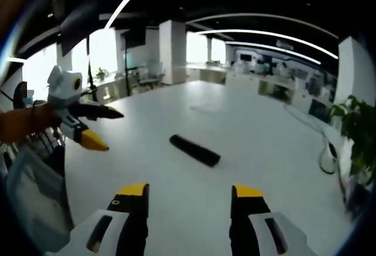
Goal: Press the specified remote control buttons in sequence, fully releasing each button before pressing the next.
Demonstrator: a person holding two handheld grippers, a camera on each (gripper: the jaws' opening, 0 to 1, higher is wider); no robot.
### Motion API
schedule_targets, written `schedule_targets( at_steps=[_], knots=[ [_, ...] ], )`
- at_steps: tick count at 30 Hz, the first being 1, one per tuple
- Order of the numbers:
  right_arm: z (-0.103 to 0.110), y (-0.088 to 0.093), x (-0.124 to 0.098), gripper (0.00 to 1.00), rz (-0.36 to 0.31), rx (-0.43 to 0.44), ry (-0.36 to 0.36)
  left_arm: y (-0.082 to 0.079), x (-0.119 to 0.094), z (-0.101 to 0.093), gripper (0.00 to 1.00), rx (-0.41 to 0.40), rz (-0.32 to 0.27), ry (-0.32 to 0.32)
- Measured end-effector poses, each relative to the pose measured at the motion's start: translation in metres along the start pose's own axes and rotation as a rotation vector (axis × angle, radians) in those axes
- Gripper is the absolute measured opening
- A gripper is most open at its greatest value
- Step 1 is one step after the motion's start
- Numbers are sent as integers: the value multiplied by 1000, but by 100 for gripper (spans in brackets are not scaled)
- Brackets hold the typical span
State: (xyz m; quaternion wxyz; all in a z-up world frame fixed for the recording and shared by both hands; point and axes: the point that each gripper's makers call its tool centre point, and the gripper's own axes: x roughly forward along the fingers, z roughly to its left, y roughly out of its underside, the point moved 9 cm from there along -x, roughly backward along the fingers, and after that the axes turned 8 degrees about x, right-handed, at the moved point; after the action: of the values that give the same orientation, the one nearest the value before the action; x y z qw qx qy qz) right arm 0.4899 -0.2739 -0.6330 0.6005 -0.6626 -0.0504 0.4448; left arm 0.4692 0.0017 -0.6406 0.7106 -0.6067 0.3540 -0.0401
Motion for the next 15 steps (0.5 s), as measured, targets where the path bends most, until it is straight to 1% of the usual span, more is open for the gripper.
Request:
schedule_targets(
  at_steps=[4, 15],
  knots=[
    [-5, -2, 5, 53, 4, -1, 0, 1, 7, 6, 94, 11, 19, 6],
    [-20, -5, 24, 53, 29, -19, -12, 6, 24, 20, 93, 12, 44, 12]
  ],
)
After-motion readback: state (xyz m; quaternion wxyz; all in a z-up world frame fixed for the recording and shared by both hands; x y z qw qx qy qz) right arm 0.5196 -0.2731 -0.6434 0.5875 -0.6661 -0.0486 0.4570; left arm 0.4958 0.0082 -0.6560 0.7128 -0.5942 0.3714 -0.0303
